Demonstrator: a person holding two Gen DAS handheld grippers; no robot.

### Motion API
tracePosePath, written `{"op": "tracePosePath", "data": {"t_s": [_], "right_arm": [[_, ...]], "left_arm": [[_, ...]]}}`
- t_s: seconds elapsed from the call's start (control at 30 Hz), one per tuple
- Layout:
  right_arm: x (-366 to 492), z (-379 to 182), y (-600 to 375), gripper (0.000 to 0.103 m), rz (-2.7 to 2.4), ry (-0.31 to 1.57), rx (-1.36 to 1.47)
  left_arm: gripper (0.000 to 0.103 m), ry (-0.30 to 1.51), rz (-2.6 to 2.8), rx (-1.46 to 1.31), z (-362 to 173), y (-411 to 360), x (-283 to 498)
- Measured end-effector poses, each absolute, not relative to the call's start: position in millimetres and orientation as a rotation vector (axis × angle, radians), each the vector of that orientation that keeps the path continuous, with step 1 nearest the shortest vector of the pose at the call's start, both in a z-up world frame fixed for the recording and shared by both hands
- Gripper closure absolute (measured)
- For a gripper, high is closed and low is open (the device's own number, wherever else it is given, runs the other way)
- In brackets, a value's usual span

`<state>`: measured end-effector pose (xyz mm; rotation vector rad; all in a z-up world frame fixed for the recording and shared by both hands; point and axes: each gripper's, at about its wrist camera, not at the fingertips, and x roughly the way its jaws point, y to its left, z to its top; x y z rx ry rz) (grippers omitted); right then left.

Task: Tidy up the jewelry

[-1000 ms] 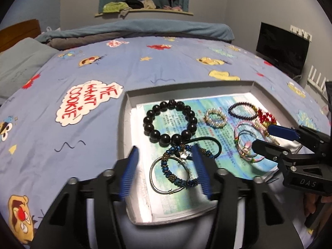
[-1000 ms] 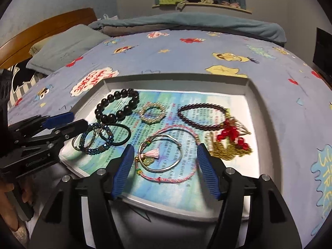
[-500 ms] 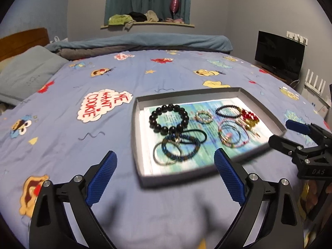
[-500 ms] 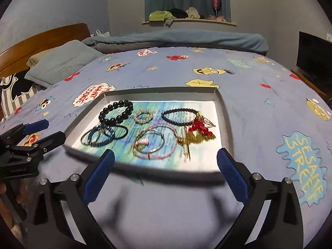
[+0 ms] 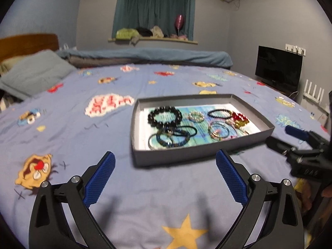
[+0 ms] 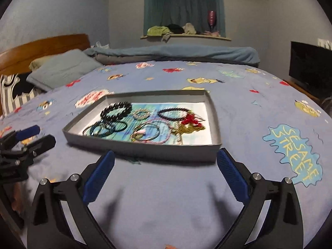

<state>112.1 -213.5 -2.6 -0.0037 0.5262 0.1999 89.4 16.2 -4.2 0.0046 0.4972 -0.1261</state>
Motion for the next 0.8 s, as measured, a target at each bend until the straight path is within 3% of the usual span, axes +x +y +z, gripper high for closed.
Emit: {"op": "tracePosePath", "data": {"t_s": [0.2,0.8], "right_arm": [[109,-3,-220,0.006,0.132,0.456,-0.011],[118,-17,-213,0.006,0.130,0.505,-0.042]], "left_arm": [[0.006,0.447,-0.146,0.040,-8,2,89],[0.006,0.500,-0.128,0.011,-18,8,99]]}}
